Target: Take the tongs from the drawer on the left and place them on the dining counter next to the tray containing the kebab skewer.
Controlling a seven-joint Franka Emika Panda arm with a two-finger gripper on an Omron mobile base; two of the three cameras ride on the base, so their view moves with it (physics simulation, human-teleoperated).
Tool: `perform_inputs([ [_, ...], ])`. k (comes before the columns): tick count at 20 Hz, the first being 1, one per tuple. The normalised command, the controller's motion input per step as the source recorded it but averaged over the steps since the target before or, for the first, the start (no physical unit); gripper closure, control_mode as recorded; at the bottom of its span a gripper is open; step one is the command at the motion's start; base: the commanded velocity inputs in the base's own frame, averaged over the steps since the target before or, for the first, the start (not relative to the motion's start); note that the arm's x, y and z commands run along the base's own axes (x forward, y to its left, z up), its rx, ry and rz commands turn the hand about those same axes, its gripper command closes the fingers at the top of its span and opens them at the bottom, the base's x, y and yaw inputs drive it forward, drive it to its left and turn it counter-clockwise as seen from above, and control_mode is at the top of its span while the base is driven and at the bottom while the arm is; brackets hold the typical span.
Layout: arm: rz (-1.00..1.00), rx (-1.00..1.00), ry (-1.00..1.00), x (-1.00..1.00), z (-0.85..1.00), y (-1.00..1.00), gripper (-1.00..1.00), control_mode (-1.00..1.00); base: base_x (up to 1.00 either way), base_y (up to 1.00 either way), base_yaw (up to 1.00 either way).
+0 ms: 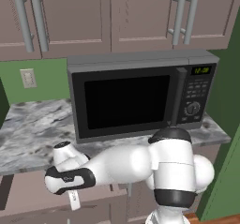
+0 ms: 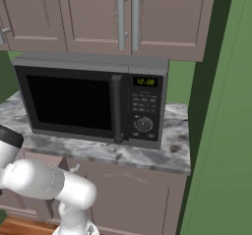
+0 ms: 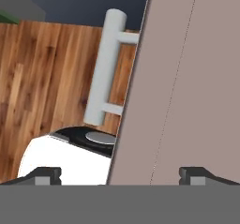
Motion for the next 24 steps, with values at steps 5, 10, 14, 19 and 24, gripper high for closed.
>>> perform_inputs([
  [5, 0.03, 0.0, 0.0, 0.13, 0.0, 0.11, -1.0, -1.0, 0.0, 0.0, 0.0],
  [10, 0.02, 0.0, 0.0, 0.1, -0.18, 0.12, -1.0, -1.0, 0.0, 0.0, 0.0],
  [14, 0.02, 0.0, 0.03, 0.0, -0.43, 0.14, -1.0, -1.0, 0.0, 0.0, 0.0],
  [19, 0.02, 0.0, 0.03, -0.1, -0.34, 0.12, -1.0, -1.0, 0.0, 0.0, 0.0],
  [24, 0.03, 0.0, 0.01, -0.57, -0.13, 0.17, -1.0, -1.0, 0.0, 0.0, 0.0],
])
